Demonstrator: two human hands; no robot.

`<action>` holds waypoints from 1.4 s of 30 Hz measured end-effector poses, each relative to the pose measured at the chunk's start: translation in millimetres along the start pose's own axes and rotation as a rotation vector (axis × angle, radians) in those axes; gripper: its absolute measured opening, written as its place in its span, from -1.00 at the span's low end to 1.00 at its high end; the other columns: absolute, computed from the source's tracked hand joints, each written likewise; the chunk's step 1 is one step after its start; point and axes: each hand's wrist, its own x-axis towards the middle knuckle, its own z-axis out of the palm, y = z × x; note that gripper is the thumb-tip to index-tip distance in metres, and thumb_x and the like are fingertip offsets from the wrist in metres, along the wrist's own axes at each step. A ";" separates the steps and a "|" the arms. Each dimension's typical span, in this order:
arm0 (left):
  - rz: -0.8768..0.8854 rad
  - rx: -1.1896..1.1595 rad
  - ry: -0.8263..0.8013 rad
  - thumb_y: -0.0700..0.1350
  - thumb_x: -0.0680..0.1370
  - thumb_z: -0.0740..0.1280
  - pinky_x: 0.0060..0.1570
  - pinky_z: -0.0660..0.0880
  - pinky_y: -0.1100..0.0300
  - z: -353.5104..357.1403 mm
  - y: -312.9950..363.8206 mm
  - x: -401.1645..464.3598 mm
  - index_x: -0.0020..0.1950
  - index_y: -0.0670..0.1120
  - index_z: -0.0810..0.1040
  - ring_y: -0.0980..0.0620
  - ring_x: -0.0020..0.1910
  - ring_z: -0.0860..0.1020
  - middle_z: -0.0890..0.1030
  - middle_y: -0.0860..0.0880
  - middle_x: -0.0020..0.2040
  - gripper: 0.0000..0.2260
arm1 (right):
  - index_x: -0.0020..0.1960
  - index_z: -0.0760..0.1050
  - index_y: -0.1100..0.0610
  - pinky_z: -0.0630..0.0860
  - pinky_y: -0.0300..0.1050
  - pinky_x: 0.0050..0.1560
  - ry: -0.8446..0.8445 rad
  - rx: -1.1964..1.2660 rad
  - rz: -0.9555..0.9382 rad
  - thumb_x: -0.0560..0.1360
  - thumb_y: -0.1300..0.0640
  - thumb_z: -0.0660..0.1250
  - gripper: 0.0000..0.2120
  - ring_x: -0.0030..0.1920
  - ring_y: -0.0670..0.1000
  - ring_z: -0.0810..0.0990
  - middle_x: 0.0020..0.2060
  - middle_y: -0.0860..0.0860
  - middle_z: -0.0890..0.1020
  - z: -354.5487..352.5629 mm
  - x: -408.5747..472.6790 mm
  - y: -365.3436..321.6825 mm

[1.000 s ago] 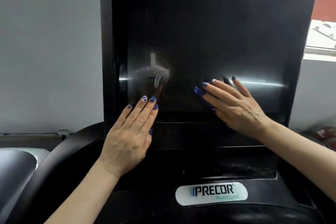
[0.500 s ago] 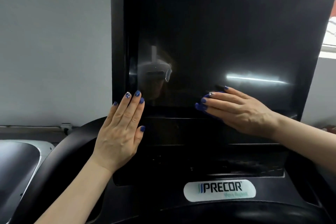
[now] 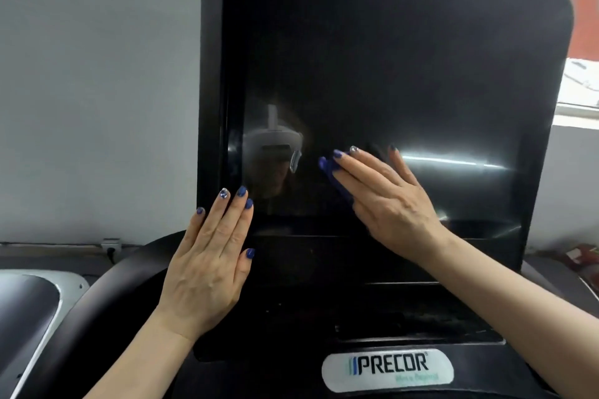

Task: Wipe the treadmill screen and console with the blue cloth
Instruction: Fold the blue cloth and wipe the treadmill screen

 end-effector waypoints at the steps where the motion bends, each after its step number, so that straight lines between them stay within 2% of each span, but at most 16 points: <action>1: -0.002 0.001 0.006 -0.05 0.64 0.09 0.58 -0.01 -0.05 -0.7 2.3 2.1 0.58 -0.24 0.17 -0.11 0.61 0.07 0.15 -0.16 0.61 -0.47 | 0.48 0.35 0.08 0.12 0.20 0.52 0.046 0.027 0.080 0.59 0.19 0.19 -0.54 0.50 -0.01 0.28 0.49 -0.04 0.32 3.7 10.2 -8.7; 4: 0.019 0.013 0.018 -0.04 0.65 0.08 0.58 -0.01 -0.04 2.5 5.9 8.9 0.58 -0.22 0.15 -0.10 0.61 0.08 0.15 -0.16 0.61 -0.47 | 0.49 0.33 0.11 0.06 0.13 0.55 0.076 0.086 0.179 0.59 0.13 0.20 -0.53 0.53 0.00 0.22 0.50 -0.02 0.31 12.1 10.9 -23.7; 7: 0.022 -0.001 0.027 -0.04 0.65 0.07 0.57 0.01 -0.06 7.5 5.3 9.7 0.59 -0.20 0.15 -0.08 0.61 0.07 0.12 -0.13 0.62 -0.48 | 0.47 0.37 0.11 0.15 0.18 0.51 0.064 0.018 0.081 0.59 0.16 0.19 -0.56 0.50 0.02 0.29 0.47 0.00 0.36 6.7 -3.1 -14.2; 9: 0.016 -0.002 0.037 -0.04 0.65 0.07 0.57 0.01 -0.06 9.6 4.5 9.7 0.59 -0.20 0.15 -0.07 0.61 0.07 0.13 -0.13 0.62 -0.48 | 0.44 0.41 0.13 0.19 0.21 0.49 0.105 0.014 0.107 0.60 0.19 0.18 -0.59 0.48 0.05 0.33 0.46 0.02 0.39 4.6 17.0 -5.9; 13: 0.016 0.005 0.025 -0.05 0.64 0.08 0.58 -0.01 -0.07 10.7 5.6 9.5 0.59 -0.20 0.14 -0.07 0.61 0.06 0.15 -0.14 0.61 -0.47 | 0.43 0.42 0.19 0.09 0.14 0.54 0.208 0.126 0.243 0.63 0.18 0.17 -0.62 0.49 0.10 0.30 0.46 0.05 0.38 12.5 79.9 -13.2; 16: 0.010 0.013 0.012 -0.04 0.65 0.06 0.58 -0.03 -0.05 9.9 6.5 9.3 0.59 -0.20 0.12 -0.06 0.61 0.05 0.13 -0.12 0.61 -0.47 | 0.47 0.37 0.16 0.08 0.10 0.55 0.103 0.100 0.111 0.62 0.15 0.16 -0.58 0.51 0.06 0.25 0.49 0.01 0.34 9.4 70.2 -5.6; 19: 0.008 -0.001 0.003 -0.05 0.63 0.08 0.58 -0.03 -0.04 8.7 6.4 9.3 0.59 -0.19 0.12 -0.06 0.61 0.05 0.12 -0.11 0.61 -0.46 | 0.48 0.36 0.10 0.13 0.17 0.52 0.048 -0.004 -0.024 0.62 0.15 0.15 -0.58 0.49 0.04 0.30 0.48 -0.02 0.35 -3.7 63.4 14.1; 21: 0.001 -0.013 0.004 -0.06 0.61 0.10 0.58 -0.03 -0.03 8.4 5.6 9.8 0.59 -0.19 0.12 -0.05 0.61 0.05 0.12 -0.11 0.61 -0.45 | 0.45 0.39 0.12 0.12 0.20 0.52 0.113 0.020 0.026 0.61 0.19 0.20 -0.59 0.48 0.05 0.32 0.46 -0.01 0.38 -3.1 89.1 16.8; 24: -0.002 -0.029 -0.004 -0.06 0.59 0.11 0.58 -0.04 -0.03 7.0 6.6 9.8 0.59 -0.19 0.13 -0.05 0.61 0.05 0.12 -0.10 0.62 -0.43 | 0.46 0.39 0.16 0.07 0.13 0.54 0.159 0.079 0.092 0.61 0.19 0.24 -0.58 0.49 0.08 0.29 0.47 0.01 0.38 5.0 118.5 -0.7; 29: 0.001 -0.029 -0.025 -0.06 0.59 0.12 0.58 -0.04 -0.03 6.6 7.1 9.2 0.58 -0.19 0.14 -0.06 0.61 0.06 0.13 -0.11 0.61 -0.43 | 0.47 0.38 0.09 0.03 0.13 0.55 0.028 -0.003 -0.161 0.66 0.07 0.07 -0.60 0.48 0.03 0.32 0.46 -0.02 0.39 -9.3 114.3 23.4; 35: -0.013 -0.021 -0.045 -0.02 0.62 0.08 0.58 -0.06 -0.01 6.6 7.7 9.5 0.58 -0.18 0.15 -0.05 0.61 0.05 0.13 -0.10 0.61 -0.45 | 0.40 0.46 0.17 0.12 0.18 0.52 0.163 0.060 0.015 0.60 0.16 0.16 -0.62 0.45 0.09 0.36 0.41 0.02 0.46 0.5 179.0 9.4; 38: -0.012 -0.027 -0.044 -0.01 0.65 0.04 0.58 -0.06 -0.01 7.0 7.1 8.8 0.59 -0.17 0.15 -0.05 0.61 0.06 0.12 -0.09 0.62 -0.48 | 0.42 0.45 0.15 0.06 0.10 0.54 0.122 0.087 -0.079 0.62 0.16 0.18 -0.62 0.47 0.08 0.32 0.43 0.02 0.44 6.8 165.7 -1.7; 42: -0.009 -0.020 -0.034 -0.03 0.62 0.09 0.58 -0.04 -0.02 9.1 6.5 8.2 0.58 -0.18 0.16 -0.05 0.61 0.06 0.14 -0.09 0.61 -0.46 | 0.46 0.40 0.09 0.04 0.12 0.55 -0.056 0.041 -0.374 0.66 0.12 0.16 -0.62 0.49 0.02 0.30 0.46 -0.03 0.40 -3.5 142.0 16.7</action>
